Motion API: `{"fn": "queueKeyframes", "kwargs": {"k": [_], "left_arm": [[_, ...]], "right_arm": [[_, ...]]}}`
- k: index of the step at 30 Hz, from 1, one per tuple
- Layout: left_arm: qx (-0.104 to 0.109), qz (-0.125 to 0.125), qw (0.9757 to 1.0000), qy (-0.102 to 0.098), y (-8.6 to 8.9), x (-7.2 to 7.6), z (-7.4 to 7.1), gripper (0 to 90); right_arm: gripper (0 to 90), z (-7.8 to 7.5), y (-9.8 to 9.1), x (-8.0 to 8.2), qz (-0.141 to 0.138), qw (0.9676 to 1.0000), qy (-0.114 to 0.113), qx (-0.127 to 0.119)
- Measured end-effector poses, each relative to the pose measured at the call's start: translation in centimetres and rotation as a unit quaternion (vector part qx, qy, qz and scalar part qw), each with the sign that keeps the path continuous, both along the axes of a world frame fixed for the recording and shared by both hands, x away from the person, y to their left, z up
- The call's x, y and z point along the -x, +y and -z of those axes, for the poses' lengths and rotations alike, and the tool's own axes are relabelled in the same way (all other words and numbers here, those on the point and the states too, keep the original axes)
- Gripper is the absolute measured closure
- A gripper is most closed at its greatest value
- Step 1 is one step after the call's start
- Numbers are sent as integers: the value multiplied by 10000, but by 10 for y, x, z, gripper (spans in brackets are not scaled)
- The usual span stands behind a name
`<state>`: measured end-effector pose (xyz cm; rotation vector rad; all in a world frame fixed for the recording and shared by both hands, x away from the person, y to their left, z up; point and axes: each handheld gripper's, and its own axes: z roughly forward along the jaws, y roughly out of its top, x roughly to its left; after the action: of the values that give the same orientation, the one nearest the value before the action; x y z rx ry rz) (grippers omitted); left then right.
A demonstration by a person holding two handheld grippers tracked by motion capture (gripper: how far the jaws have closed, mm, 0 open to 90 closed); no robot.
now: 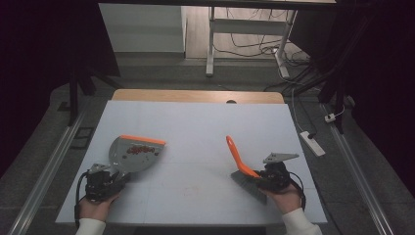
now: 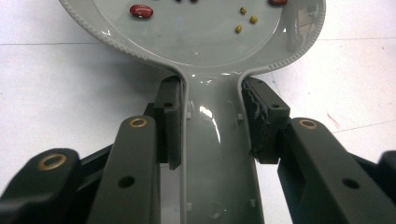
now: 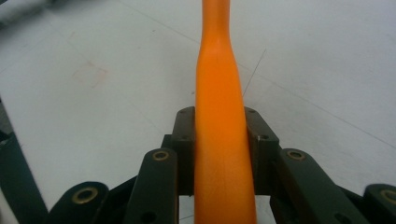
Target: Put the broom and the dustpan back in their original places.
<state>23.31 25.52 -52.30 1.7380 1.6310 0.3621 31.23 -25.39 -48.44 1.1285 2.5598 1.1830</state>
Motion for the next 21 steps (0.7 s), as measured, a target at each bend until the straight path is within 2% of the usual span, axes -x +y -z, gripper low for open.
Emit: {"fn": "queueKeyframes", "kwargs": {"k": [8, 21], "left_arm": [[7, -58, 10000, 11, 1, -1, 1, 610], [-5, -10, 10000, 48, -1, -2, 3, 609]], "right_arm": [[701, 2, -6, -6, 132, 9999, 54, -2], [673, 9, -15, -12, 341, 9994, 96, -14]]}}
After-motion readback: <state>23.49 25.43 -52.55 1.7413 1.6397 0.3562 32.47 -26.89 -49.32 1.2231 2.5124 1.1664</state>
